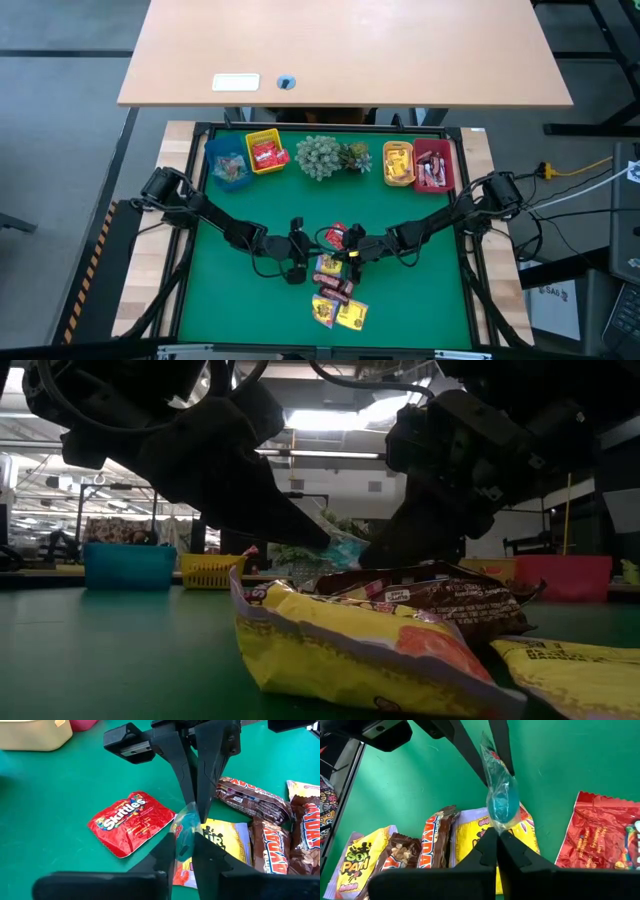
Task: Sort candy
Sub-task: Put the blue gummy into the blue bin
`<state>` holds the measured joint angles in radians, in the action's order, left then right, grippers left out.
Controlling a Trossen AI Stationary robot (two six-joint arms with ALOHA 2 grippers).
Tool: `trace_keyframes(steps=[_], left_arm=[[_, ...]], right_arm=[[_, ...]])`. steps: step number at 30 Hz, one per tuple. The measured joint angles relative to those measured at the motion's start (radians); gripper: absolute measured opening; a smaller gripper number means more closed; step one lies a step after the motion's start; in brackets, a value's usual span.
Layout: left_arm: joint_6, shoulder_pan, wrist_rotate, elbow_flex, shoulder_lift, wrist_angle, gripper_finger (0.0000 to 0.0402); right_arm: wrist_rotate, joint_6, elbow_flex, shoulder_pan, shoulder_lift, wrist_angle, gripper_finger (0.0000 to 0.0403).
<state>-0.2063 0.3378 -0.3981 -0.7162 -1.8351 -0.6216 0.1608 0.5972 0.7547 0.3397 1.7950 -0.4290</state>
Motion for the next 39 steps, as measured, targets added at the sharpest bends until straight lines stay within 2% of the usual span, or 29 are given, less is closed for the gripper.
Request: trace_keyframes(steps=[9,11,21,26,30,39], left_arm=[[0.0,0.0,0.0,0.0,0.0,0.0,0.0031],[0.0,0.0,0.0,0.0,0.0,0.0,0.0031],[0.0,0.0,0.0,0.0,0.0,0.0,0.003],[0.0,0.0,0.0,0.0,0.0,0.0,0.003],[0.0,0.0,0.0,0.0,0.0,-0.001,0.003],[-0.039,-0.001,-0.003,0.0,0.0,-0.007,0.003]], right_arm=[[0.0,0.0,0.0,0.0,0.0,0.0,0.0002],[0.0,0.0,0.0,0.0,0.0,0.0,0.0014],[-0.002,0.0,0.0,0.0,-0.009,0.013,0.0165],[-0.013,0.0,0.0,0.0,-0.058,0.055,0.0207],[-0.014,0.0,0.0,0.0,-0.117,0.114,0.0219],[-0.013,0.0,0.0,0.0,-0.268,0.336,0.022]])
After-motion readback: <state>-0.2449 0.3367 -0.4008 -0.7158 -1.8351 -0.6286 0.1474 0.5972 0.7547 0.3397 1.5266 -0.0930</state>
